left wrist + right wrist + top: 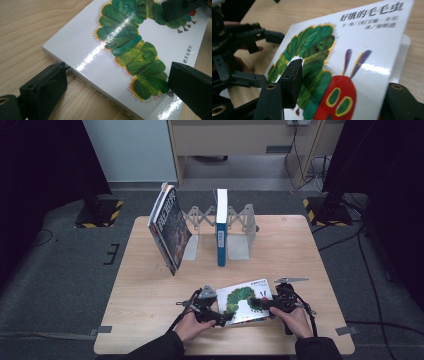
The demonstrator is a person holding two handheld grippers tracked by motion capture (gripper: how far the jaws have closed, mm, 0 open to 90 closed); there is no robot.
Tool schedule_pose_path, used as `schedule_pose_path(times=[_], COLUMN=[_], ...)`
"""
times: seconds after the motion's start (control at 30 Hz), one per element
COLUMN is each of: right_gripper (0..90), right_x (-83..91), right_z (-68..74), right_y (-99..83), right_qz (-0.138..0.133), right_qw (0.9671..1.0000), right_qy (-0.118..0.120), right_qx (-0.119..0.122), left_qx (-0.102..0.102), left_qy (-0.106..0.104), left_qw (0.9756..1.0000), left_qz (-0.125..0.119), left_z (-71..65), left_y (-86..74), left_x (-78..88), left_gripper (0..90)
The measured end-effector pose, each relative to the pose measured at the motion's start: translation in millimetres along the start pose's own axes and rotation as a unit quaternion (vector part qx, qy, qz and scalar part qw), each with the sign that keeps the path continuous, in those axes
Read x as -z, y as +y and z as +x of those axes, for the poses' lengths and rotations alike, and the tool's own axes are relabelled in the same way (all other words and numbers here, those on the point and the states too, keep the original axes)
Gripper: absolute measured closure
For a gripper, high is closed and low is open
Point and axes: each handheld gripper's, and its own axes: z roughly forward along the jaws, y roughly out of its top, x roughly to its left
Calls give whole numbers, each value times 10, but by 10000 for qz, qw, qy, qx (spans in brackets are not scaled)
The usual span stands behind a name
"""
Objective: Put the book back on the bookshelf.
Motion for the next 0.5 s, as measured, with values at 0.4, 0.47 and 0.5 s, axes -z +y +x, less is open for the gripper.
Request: schedule_pose_path(times=[0.4, 0.47, 0.5], right_gripper=[525, 552, 560], right_x=[40, 59, 66], right_z=[-45, -54, -53], right_y=[31, 48, 59], right_qz=[19, 8, 32], right_qw=[9999, 9998, 9998], right_qy=[89, 138, 157], right_qx=[-143, -145, -135], left_qx=[35, 75, 92], left_qy=[75, 77, 82], left_qw=[10000, 9999, 9999], left_qz=[-54, -83, -114], left_z=[11, 21, 26], left_y=[-4, -3, 1], left_x=[13, 21, 31], left_gripper=[62, 84, 96])
